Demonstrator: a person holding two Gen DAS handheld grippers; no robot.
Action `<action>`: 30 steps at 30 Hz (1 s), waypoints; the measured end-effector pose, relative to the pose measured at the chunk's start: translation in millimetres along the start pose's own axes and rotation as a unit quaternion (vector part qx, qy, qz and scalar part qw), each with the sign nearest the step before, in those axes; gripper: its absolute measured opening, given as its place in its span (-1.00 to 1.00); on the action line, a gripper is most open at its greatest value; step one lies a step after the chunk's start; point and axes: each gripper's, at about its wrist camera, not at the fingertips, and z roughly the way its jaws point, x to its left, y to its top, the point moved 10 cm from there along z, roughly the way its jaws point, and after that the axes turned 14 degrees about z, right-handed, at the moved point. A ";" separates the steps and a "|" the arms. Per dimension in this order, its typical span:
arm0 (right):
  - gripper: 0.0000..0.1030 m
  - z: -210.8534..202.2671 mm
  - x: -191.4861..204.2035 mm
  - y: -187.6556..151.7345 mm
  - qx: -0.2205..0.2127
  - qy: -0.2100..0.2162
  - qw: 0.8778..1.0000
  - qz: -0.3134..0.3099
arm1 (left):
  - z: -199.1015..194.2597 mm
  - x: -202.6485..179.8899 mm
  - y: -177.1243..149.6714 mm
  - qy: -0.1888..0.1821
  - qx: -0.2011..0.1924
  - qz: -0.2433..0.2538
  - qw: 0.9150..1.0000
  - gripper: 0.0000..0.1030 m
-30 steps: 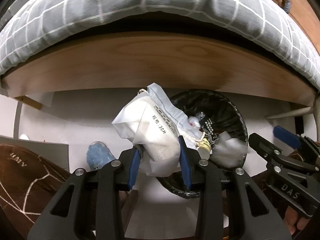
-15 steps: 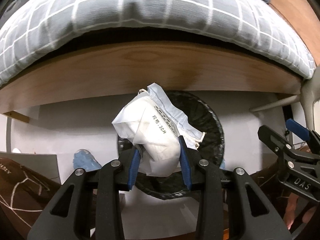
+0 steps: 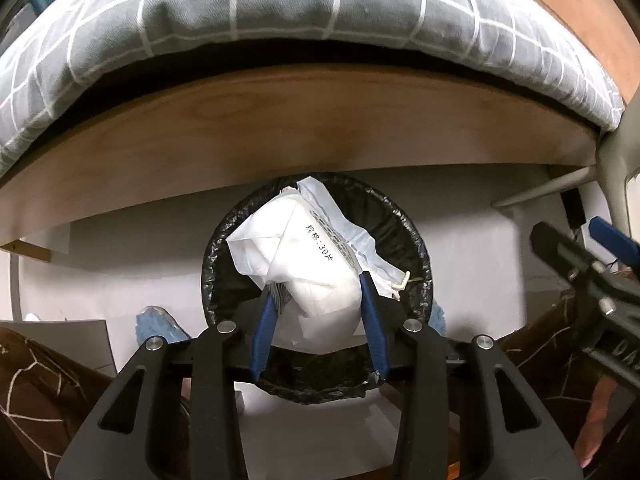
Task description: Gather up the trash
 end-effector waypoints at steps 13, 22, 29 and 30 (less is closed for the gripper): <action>0.85 3.6 7.9 -2.6 0.003 0.009 1.000 0.003 | 11.6 6.9 -7.9 0.028 0.003 0.002 1.000 0.71; 0.85 -8.0 25.2 0.2 -0.007 0.044 0.999 -0.003 | -7.3 32.1 -5.7 0.057 -0.009 -0.011 0.998 0.89; 0.85 -41.7 47.1 5.4 -0.039 0.053 0.997 -0.031 | -55.4 61.0 -5.4 0.075 -0.042 -0.036 0.996 0.89; 0.85 -46.9 48.8 6.5 -0.043 0.055 0.997 -0.032 | -62.5 63.3 -4.6 0.078 -0.047 -0.038 0.995 0.89</action>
